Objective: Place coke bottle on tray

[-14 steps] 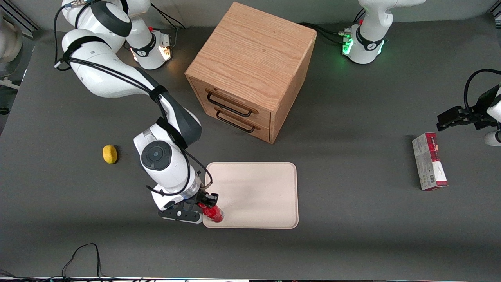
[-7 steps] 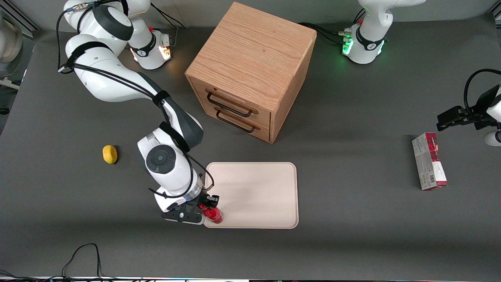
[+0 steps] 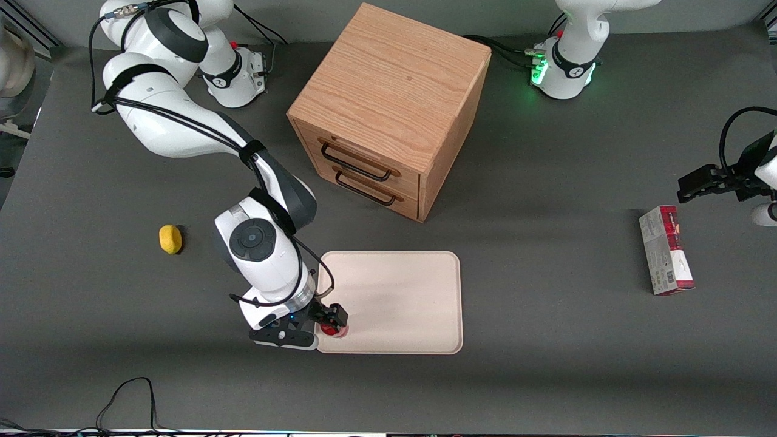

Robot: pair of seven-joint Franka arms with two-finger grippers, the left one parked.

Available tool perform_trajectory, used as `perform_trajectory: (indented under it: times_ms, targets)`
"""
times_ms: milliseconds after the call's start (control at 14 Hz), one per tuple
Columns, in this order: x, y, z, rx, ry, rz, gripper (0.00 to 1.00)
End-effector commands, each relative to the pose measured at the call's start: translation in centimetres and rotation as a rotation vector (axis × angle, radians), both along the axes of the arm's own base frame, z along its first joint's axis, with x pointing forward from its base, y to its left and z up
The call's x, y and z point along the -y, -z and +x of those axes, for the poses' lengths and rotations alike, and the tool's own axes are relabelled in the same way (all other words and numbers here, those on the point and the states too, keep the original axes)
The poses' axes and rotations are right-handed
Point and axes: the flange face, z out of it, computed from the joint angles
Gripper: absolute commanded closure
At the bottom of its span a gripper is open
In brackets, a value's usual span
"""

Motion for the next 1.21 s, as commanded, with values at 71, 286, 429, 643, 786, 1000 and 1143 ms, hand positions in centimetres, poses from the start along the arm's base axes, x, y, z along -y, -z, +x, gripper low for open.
perform_trajectory:
  times_ms: [71,286,429,643,786,1000,1143]
  targets:
    - [4.0,-8.3,-2.3,-0.076,0.087,-0.020,0.00]
    - [11.4,-14.9,-6.5,-0.202,-0.035,-0.012,0.00]
    - [15.9,-17.7,-10.5,-0.241,-0.096,-0.067,0.00]
    - [21.3,-18.8,-17.3,-0.270,-0.090,-0.104,0.00]
    - [24.3,-19.8,-20.1,-0.270,-0.110,-0.113,0.00]
    - [26.5,-22.4,-21.9,-0.249,-0.079,-0.105,0.00]
    - [26.7,-23.2,-22.4,-0.255,-0.074,-0.105,0.00]
